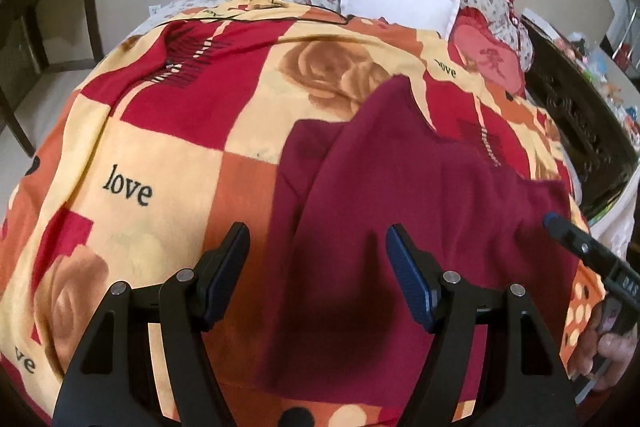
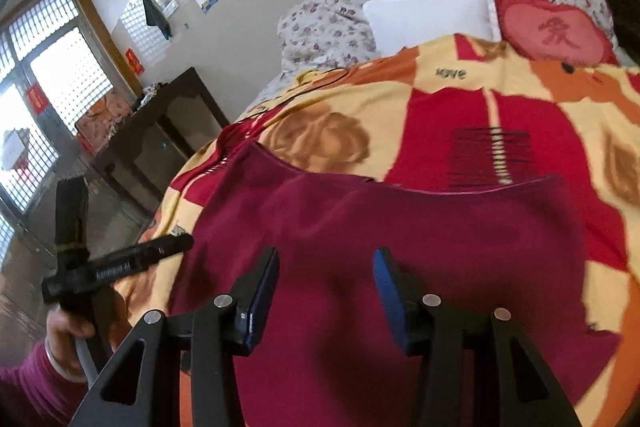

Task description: Fold small clothes

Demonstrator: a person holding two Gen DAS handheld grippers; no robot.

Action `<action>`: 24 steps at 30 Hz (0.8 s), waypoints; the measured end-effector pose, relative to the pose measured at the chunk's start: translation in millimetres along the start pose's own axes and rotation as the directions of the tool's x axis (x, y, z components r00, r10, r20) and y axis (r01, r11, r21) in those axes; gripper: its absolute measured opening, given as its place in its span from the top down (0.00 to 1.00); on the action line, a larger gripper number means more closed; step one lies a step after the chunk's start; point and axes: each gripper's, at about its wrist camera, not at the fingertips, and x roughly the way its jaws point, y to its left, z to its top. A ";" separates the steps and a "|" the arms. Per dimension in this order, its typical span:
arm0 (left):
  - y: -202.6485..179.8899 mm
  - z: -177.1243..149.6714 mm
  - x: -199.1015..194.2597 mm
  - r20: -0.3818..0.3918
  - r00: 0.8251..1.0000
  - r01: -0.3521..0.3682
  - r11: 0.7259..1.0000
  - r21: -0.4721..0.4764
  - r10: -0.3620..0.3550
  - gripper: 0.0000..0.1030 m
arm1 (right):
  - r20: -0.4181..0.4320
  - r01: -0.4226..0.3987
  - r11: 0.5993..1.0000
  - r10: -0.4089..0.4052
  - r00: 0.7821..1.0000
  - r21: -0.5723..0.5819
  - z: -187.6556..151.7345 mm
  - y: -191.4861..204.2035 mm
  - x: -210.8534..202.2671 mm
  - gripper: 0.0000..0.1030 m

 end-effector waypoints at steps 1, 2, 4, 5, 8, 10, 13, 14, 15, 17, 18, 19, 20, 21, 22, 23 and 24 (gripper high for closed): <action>-0.6 -1.7 1.1 -0.002 1.000 -0.003 1.000 0.004 0.003 0.31 | -0.006 -0.002 1.000 0.002 1.000 0.001 0.3 3.2 5.6 0.54; -1.3 -3.9 3.0 -0.007 1.000 -0.006 1.000 0.010 0.006 0.31 | -0.011 -0.005 1.000 0.005 1.000 -0.002 1.1 6.6 10.8 0.54; -1.3 -6.8 6.7 -0.014 1.000 -0.013 1.000 0.017 0.013 0.31 | -0.023 -0.013 1.000 0.013 1.000 -0.015 3.9 14.8 20.4 0.54; -0.5 -7.6 8.3 -0.015 1.000 -0.016 1.000 0.017 0.016 0.31 | -0.028 -0.015 1.000 0.014 1.000 -0.024 5.5 19.5 26.3 0.54; 4.8 -9.0 14.6 -0.028 0.999 -0.015 1.000 0.002 0.015 0.31 | -0.038 -0.019 0.999 0.017 0.999 -0.046 10.7 29.2 41.0 0.55; 8.7 -9.6 18.4 -0.036 0.999 -0.011 1.000 -0.008 0.011 0.31 | -0.040 -0.017 0.998 0.015 0.999 -0.061 17.0 33.9 52.8 0.55; 11.1 -9.3 25.6 -0.052 0.999 -0.007 1.000 -0.010 0.006 0.31 | -0.045 -0.006 0.998 0.003 0.999 -0.059 27.7 33.7 72.4 0.55; 11.5 -9.2 27.7 -0.056 0.998 -0.006 1.000 -0.009 0.005 0.31 | -0.053 0.009 0.999 -0.012 0.999 -0.052 31.4 30.8 81.2 0.55; 11.8 -9.1 30.0 -0.059 0.998 -0.005 1.000 -0.009 0.004 0.31 | -0.057 0.027 0.999 -0.029 0.998 -0.041 34.1 26.8 88.7 0.55; 12.6 -9.2 33.7 -0.065 0.998 0.000 1.000 -0.014 0.000 0.31 | -0.076 0.036 0.999 -0.037 0.996 -0.011 37.9 16.7 105.7 0.55; 13.7 -9.2 35.1 -0.068 0.998 0.003 1.000 -0.020 -0.004 0.31 | -0.066 0.025 1.000 -0.025 0.997 0.005 40.4 12.0 112.8 0.55; 15.4 -9.5 35.7 -0.070 0.998 0.007 1.000 -0.027 -0.009 0.31 | -0.055 0.025 1.000 -0.025 0.998 0.008 42.9 11.3 114.7 0.55; 17.0 -9.4 36.6 -0.073 0.997 0.016 0.999 -0.039 -0.019 0.31 | -0.059 0.035 0.999 -0.035 0.998 0.004 47.0 11.5 119.2 0.55; 17.7 -9.3 37.1 -0.076 0.997 0.021 0.999 -0.046 -0.024 0.31 | -0.063 0.043 0.999 -0.043 0.997 0.001 50.1 12.7 121.5 0.55; 18.7 -9.2 36.9 -0.078 0.996 0.026 0.998 -0.052 -0.030 0.31 | -0.060 0.053 0.999 -0.053 0.997 -0.002 53.2 14.1 122.2 0.55; 19.1 -9.2 35.7 -0.079 0.996 0.029 0.998 -0.056 -0.033 0.31 | -0.062 0.059 0.998 -0.059 0.996 -0.002 55.8 15.5 122.1 0.55; 19.6 -9.8 33.6 -0.078 0.996 0.030 0.998 -0.058 -0.035 0.31 | -0.068 0.062 0.998 -0.062 0.996 0.002 58.5 17.8 119.8 0.55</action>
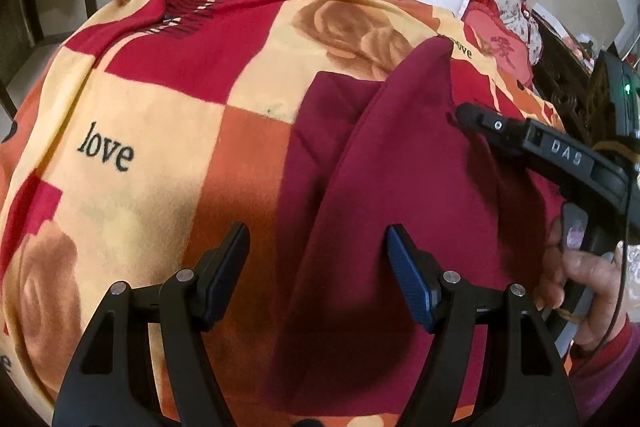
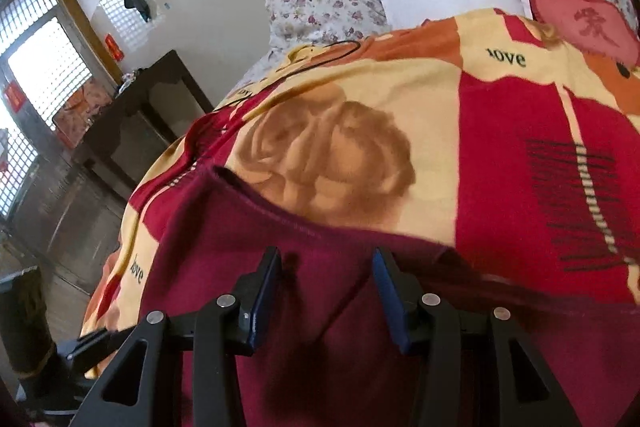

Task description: Fold small clothes

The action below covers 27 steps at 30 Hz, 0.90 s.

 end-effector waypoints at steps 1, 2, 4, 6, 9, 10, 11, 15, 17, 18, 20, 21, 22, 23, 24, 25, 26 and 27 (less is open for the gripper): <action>0.8 -1.3 -3.7 0.005 1.000 0.001 1.000 -0.002 -0.001 0.31 | 0.001 -0.005 1.000 0.005 1.000 0.004 0.9 2.2 -4.5 0.55; 2.5 -2.9 -7.5 0.012 1.000 0.000 1.000 -0.003 0.000 0.31 | 0.014 -0.018 1.000 0.018 1.000 0.006 1.3 5.2 -10.8 0.55; 5.3 -6.0 -15.0 0.030 1.000 -0.003 1.000 -0.005 0.004 0.31 | 0.042 -0.060 0.998 0.061 0.997 -0.004 0.8 14.9 -23.8 0.55; 9.4 -8.8 -20.5 0.043 0.999 -0.007 1.000 -0.016 0.007 0.31 | 0.034 -0.082 0.995 0.084 0.996 -0.051 0.6 32.6 -28.6 0.55; 14.6 -13.5 -23.6 0.037 0.999 0.007 0.999 -0.036 -0.006 0.31 | -0.001 -0.088 0.989 0.088 0.996 -0.118 0.2 57.5 -20.2 0.55; 15.1 -15.4 -23.7 0.033 0.999 0.008 0.999 -0.037 -0.006 0.31 | -0.007 -0.088 0.987 0.088 0.996 -0.132 -0.1 64.0 -15.9 0.55; 15.3 -17.4 -23.9 0.030 1.000 0.008 0.999 -0.037 -0.007 0.31 | -0.015 -0.090 0.986 0.089 0.996 -0.138 0.0 68.4 -11.0 0.55; 13.6 -23.3 -24.0 0.022 1.000 0.012 1.000 -0.020 -0.012 0.31 | -0.034 -0.077 0.990 0.073 0.997 -0.121 2.0 74.4 12.4 0.55; 13.1 -25.7 -22.0 0.019 1.000 0.014 1.000 -0.015 -0.014 0.31 | -0.054 -0.074 0.991 0.069 0.996 -0.108 3.0 74.1 24.1 0.55; 13.2 -26.5 -20.8 0.016 1.000 0.016 1.000 -0.017 -0.016 0.31 | -0.074 -0.063 0.993 0.055 0.996 -0.101 3.3 73.9 32.9 0.55; 14.6 -27.1 -18.1 0.010 1.000 0.028 0.999 -0.028 -0.027 0.31 | -0.088 -0.033 0.993 0.024 0.996 -0.111 3.3 75.1 44.3 0.54; 15.2 -26.9 -17.1 0.009 0.999 0.031 0.999 -0.032 -0.031 0.31 | -0.081 -0.023 0.992 0.013 0.997 -0.120 3.7 76.2 47.1 0.54; 15.8 -26.5 -16.4 0.009 0.999 0.036 0.999 -0.037 -0.036 0.31 | -0.084 -0.021 0.993 0.011 0.996 -0.120 3.9 75.6 48.9 0.54; 16.6 -26.0 -15.9 0.010 0.999 0.044 0.998 -0.045 -0.044 0.31 | -0.085 -0.018 0.993 0.008 0.996 -0.118 4.4 74.9 50.5 0.54; 17.1 -25.8 -15.4 0.010 0.999 0.049 0.998 -0.050 -0.049 0.31 | -0.086 -0.015 0.993 0.005 0.996 -0.117 5.1 74.4 51.7 0.54; 17.2 -25.3 -14.3 0.009 0.999 0.052 0.997 -0.054 -0.052 0.31 | -0.090 -0.010 0.993 0.000 0.996 -0.120 5.8 74.5 52.3 0.54; 17.2 -24.7 -12.6 0.003 0.999 0.053 0.997 -0.054 -0.053 0.31 | -0.095 -0.005 0.992 -0.007 0.995 -0.125 6.4 75.1 51.1 0.54; 17.1 -24.4 -11.5 -0.001 0.999 0.052 0.997 -0.052 -0.052 0.31 | -0.100 0.000 0.992 -0.012 0.995 -0.128 7.1 76.4 48.4 0.54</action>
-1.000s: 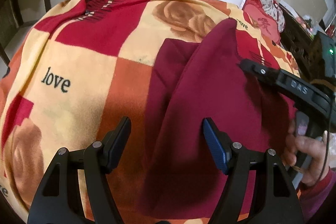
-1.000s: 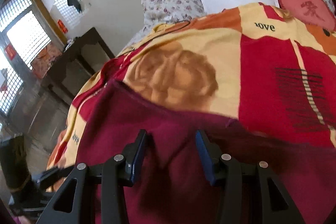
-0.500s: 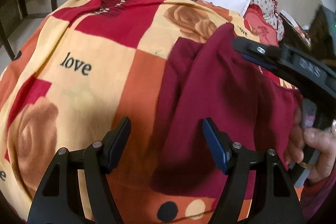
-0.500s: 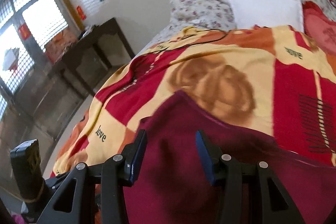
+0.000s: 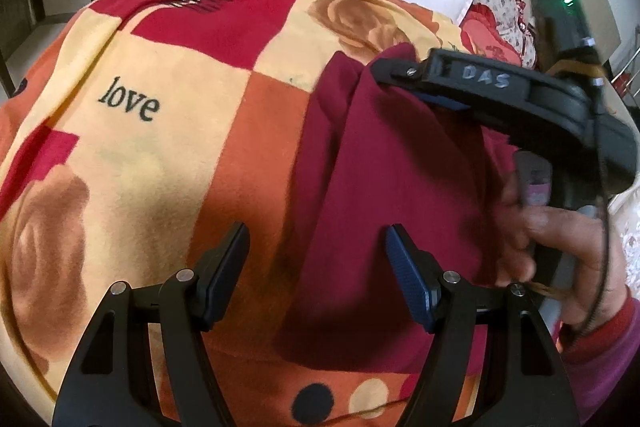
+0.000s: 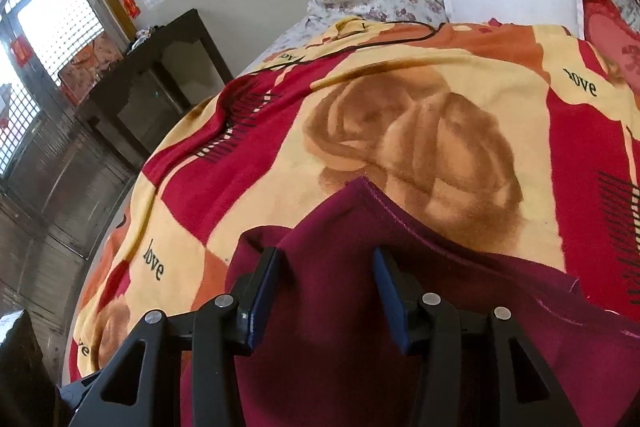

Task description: Fold small clothes

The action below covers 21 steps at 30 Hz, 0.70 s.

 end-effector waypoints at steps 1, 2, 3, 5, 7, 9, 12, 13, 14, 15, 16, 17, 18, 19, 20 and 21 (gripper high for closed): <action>-0.3 0.4 1.3 -0.004 1.000 0.001 1.000 0.004 -0.001 0.31 | -0.007 0.002 1.000 -0.002 1.000 -0.001 -0.2 1.9 -5.8 0.54; -0.4 0.7 1.6 -0.005 1.000 0.004 1.000 0.006 -0.004 0.31 | -0.007 -0.003 1.000 0.003 1.000 -0.005 -1.7 4.0 -11.6 0.55; -0.1 1.1 1.1 -0.003 1.000 0.012 1.000 0.004 -0.012 0.31 | -0.004 -0.013 1.000 0.013 1.000 -0.015 -4.2 6.0 -20.5 0.55; 1.5 2.5 -1.8 0.010 0.999 0.044 0.999 -0.011 -0.044 0.31 | 0.006 0.004 0.999 -0.004 1.000 -0.050 -11.5 9.0 -36.8 0.55; 2.4 3.3 -5.0 0.025 0.998 0.065 0.998 -0.026 -0.064 0.31 | 0.014 0.044 0.995 -0.043 0.999 -0.084 -19.4 9.4 -50.6 0.55; 2.4 3.2 -7.0 0.032 0.997 0.074 0.996 -0.040 -0.073 0.31 | 0.022 0.054 0.994 -0.052 0.998 -0.092 -25.9 4.6 -60.4 0.55; 0.5 0.3 -8.8 0.020 0.996 0.089 0.995 -0.052 -0.088 0.31 | 0.024 0.055 0.997 -0.054 0.998 -0.054 -34.3 -9.8 -68.6 0.55; -0.8 -0.6 -9.3 0.018 0.996 0.093 0.994 -0.050 -0.093 0.31 | 0.022 0.056 0.998 -0.055 0.998 -0.043 -35.6 -13.3 -69.0 0.55; -2.5 -1.9 -10.7 0.018 0.995 0.095 0.994 -0.044 -0.094 0.31 | 0.019 0.057 0.998 -0.057 0.998 -0.032 -37.7 -17.3 -69.2 0.55; -3.9 -2.6 -12.0 0.020 0.996 0.093 0.995 -0.038 -0.093 0.31 | 0.013 0.057 0.998 -0.057 0.998 -0.021 -39.5 -21.7 -68.4 0.55; -5.0 -3.2 -12.9 0.022 0.996 0.092 0.995 -0.034 -0.092 0.31 | 0.007 0.058 0.998 -0.058 0.998 -0.012 -40.9 -24.7 -67.7 0.55; -6.1 -4.2 -14.5 0.027 0.995 0.095 0.995 -0.031 -0.094 0.31 | 0.000 0.059 0.998 -0.059 0.998 -0.003 -42.2 -28.2 -65.8 0.55; -6.1 -4.2 -14.9 0.029 0.995 0.098 0.995 -0.031 -0.097 0.31 | -0.007 0.062 0.998 -0.062 0.998 0.000 -43.1 -29.8 -63.7 0.55; -6.2 -4.4 -15.4 0.029 0.994 0.103 0.994 -0.034 -0.102 0.31 | -0.017 0.064 0.998 -0.064 0.998 0.003 -43.9 -31.7 -60.4 0.55; -5.8 -4.4 -15.2 0.027 0.994 0.108 0.993 -0.038 -0.107 0.31 | -0.032 0.065 0.998 -0.064 0.997 0.006 -45.1 -33.9 -55.6 0.55; -5.3 -4.4 -14.8 0.026 0.993 0.112 0.993 -0.042 -0.111 0.31 | -0.039 0.065 0.998 -0.065 0.997 0.009 -46.0 -34.8 -52.2 0.54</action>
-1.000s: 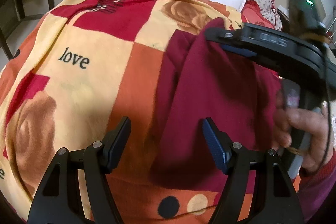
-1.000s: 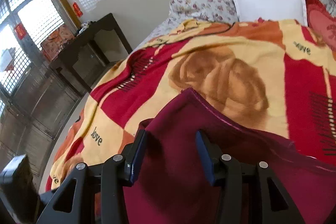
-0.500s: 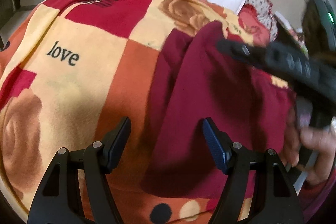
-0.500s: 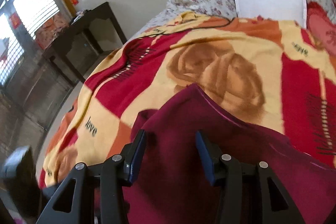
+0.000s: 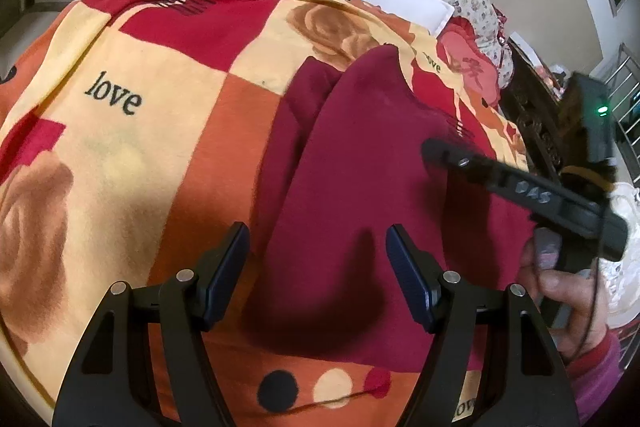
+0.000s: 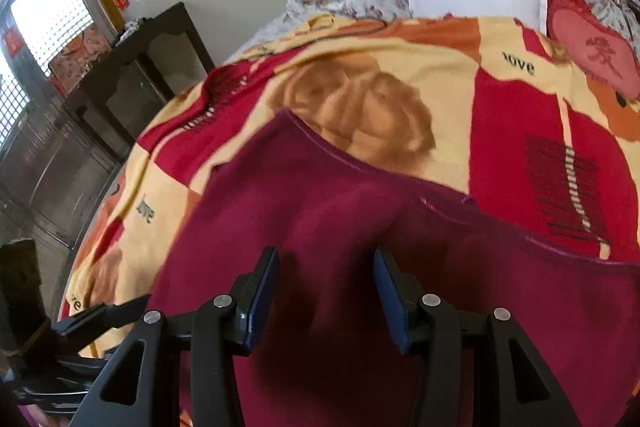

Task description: Fold small clothes

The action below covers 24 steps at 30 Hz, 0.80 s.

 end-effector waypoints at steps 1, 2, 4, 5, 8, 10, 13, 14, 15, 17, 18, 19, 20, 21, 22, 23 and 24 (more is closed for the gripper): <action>1.0 0.1 0.3 -0.001 1.000 0.003 1.000 -0.005 -0.003 0.31 | -0.007 0.000 1.000 0.001 1.000 0.007 -1.2 -1.5 5.2 0.54; 2.3 0.0 1.0 -0.003 1.000 0.002 1.000 -0.010 -0.002 0.31 | -0.011 -0.002 1.000 0.003 1.000 0.013 -1.4 -2.9 8.1 0.54; 4.9 -0.3 2.0 -0.011 1.000 0.005 1.000 -0.013 -0.005 0.31 | -0.018 -0.020 0.999 0.021 1.000 0.042 -1.1 -7.8 13.6 0.53; 6.2 -0.6 2.2 -0.013 1.000 0.007 1.000 -0.015 -0.007 0.31 | -0.020 -0.033 0.997 0.034 0.999 0.066 0.6 -10.8 13.3 0.53; 12.0 -0.9 2.4 -0.015 1.000 0.010 0.999 -0.035 -0.010 0.30 | -0.032 -0.054 0.992 0.057 0.998 0.111 5.5 -13.1 5.9 0.53; 15.6 -2.2 2.5 -0.015 1.000 0.024 0.998 -0.051 -0.025 0.26 | -0.022 -0.081 0.990 0.084 0.996 0.119 7.3 -9.3 -1.1 0.53; 20.6 -5.2 1.6 0.005 0.999 0.046 0.997 -0.068 -0.046 0.23 | -0.004 -0.140 0.980 0.142 0.990 0.140 9.9 1.8 -8.0 0.42; 22.2 -5.7 2.2 0.007 0.999 0.045 0.997 -0.066 -0.045 0.23 | -0.001 -0.147 0.979 0.149 0.989 0.142 11.8 7.9 -8.6 0.38; 23.9 -6.5 2.7 0.008 0.999 0.043 0.997 -0.066 -0.043 0.23 | 0.000 -0.147 0.980 0.149 0.989 0.136 13.7 13.9 -8.6 0.35; 29.6 -7.7 4.4 0.011 0.999 0.046 0.995 -0.085 -0.045 0.23 | -0.015 -0.143 0.983 0.146 0.989 0.112 19.0 26.5 -5.8 0.35; 32.6 -8.8 4.8 0.011 0.999 0.054 0.994 -0.096 -0.053 0.23 | -0.026 -0.138 0.986 0.141 0.990 0.098 22.3 34.5 -3.0 0.35; 35.5 -9.6 5.0 0.011 0.998 0.063 0.992 -0.105 -0.063 0.23 | -0.035 -0.132 0.988 0.135 0.990 0.080 25.5 43.1 -0.1 0.35; 38.8 -10.3 4.8 0.015 0.998 0.070 0.991 -0.113 -0.069 0.23 | -0.040 -0.126 0.990 0.128 0.991 0.064 28.5 51.3 2.9 0.35; 42.3 -11.1 4.1 0.022 0.997 0.074 0.990 -0.120 -0.072 0.23 | -0.043 -0.117 0.992 0.119 0.992 0.053 31.0 57.1 6.1 0.35; 44.6 -11.6 4.2 0.026 0.997 0.078 0.989 -0.124 -0.075 0.23 | -0.050 -0.100 0.994 0.102 0.994 0.044 34.4 63.8 11.0 0.35; 46.9 -12.4 4.8 0.028 0.996 0.085 0.988 -0.128 -0.082 0.23 | -0.060 -0.080 0.996 0.082 0.995 0.041 37.2 68.6 17.2 0.35; 47.7 -12.5 5.3 0.030 0.996 0.089 0.988 -0.129 -0.086 0.23 | -0.078 -0.052 0.998 0.055 0.995 0.040 40.9 73.7 25.7 0.35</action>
